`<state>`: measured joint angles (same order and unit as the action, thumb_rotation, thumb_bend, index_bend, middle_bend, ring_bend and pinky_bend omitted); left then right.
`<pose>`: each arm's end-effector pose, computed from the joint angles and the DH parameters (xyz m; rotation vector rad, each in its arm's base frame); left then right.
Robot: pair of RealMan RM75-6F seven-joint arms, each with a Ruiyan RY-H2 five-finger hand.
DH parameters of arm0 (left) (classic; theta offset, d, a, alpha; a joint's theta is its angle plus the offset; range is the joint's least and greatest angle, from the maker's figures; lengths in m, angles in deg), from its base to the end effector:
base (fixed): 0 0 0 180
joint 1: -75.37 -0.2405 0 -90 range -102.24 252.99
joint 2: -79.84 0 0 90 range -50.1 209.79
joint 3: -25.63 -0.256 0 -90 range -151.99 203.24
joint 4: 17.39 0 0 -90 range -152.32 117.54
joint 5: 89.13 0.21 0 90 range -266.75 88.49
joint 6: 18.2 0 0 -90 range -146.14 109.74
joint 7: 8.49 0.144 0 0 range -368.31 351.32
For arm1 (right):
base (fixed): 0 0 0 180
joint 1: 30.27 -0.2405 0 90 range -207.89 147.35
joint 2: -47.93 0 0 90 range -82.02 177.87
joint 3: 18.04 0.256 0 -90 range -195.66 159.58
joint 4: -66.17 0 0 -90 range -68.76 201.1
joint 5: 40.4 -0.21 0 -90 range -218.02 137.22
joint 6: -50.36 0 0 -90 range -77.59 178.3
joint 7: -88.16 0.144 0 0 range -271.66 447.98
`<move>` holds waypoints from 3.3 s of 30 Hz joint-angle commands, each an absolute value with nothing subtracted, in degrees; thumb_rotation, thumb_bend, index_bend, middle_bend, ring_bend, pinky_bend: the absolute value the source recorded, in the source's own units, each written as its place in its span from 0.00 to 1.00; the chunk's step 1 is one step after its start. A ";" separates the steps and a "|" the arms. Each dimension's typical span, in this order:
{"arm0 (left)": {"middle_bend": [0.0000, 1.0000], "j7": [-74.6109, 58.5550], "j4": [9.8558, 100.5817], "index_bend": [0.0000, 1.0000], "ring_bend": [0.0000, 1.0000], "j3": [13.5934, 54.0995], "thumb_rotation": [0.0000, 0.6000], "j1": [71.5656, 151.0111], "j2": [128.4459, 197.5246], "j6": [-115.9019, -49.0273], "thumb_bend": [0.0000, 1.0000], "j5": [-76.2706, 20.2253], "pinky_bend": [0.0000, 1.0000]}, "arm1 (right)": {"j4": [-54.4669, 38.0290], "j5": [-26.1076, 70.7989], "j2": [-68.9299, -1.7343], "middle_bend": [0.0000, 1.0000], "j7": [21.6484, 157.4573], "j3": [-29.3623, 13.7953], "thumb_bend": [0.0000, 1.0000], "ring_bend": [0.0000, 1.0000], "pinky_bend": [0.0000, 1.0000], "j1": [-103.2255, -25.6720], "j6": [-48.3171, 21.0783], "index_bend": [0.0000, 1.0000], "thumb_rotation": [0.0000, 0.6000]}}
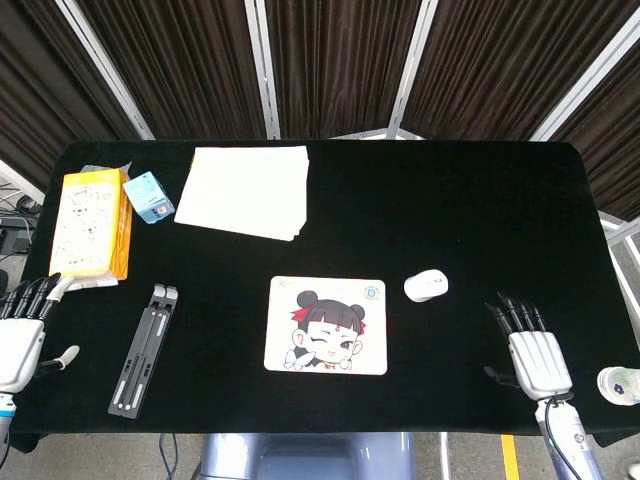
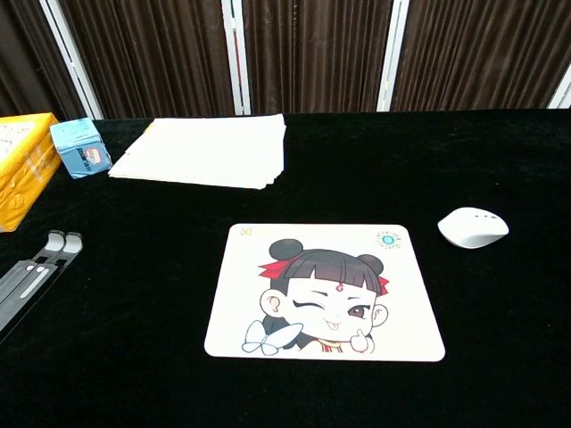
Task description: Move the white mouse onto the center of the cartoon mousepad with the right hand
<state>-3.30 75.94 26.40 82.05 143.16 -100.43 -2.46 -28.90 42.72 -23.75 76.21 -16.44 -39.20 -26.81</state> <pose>-0.3073 0.1825 0.1498 -1.4915 -0.8708 -0.8172 -0.2871 -0.1930 0.0931 1.5246 -0.9726 0.8207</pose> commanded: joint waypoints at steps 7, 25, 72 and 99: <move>0.00 -4.73 72.17 0.00 0.00 26.01 1.00 82.13 145.43 -104.45 0.21 3.06 0.00 | -26.62 43.23 -24.89 0.00 72.72 -15.69 0.10 0.00 0.00 -40.55 -26.22 0.10 1.00; 0.00 -5.52 70.55 0.00 0.00 25.86 1.00 83.17 146.03 -102.25 0.21 2.51 0.00 | -21.12 29.06 -33.10 0.04 63.64 -6.65 0.10 0.00 0.00 -51.41 -13.43 0.24 1.00; 0.00 -5.76 72.81 0.01 0.00 25.59 1.00 84.18 144.84 -99.06 0.21 -0.09 0.00 | -4.22 13.79 -46.45 0.17 56.74 -5.70 0.25 0.00 0.01 -64.94 -4.23 0.38 1.00; 0.00 -6.46 73.25 0.03 0.00 25.51 1.00 84.18 144.68 -99.15 0.22 -0.23 0.00 | -4.50 44.96 -45.79 0.58 74.24 -12.61 0.30 0.38 0.55 -70.68 -9.40 0.66 1.00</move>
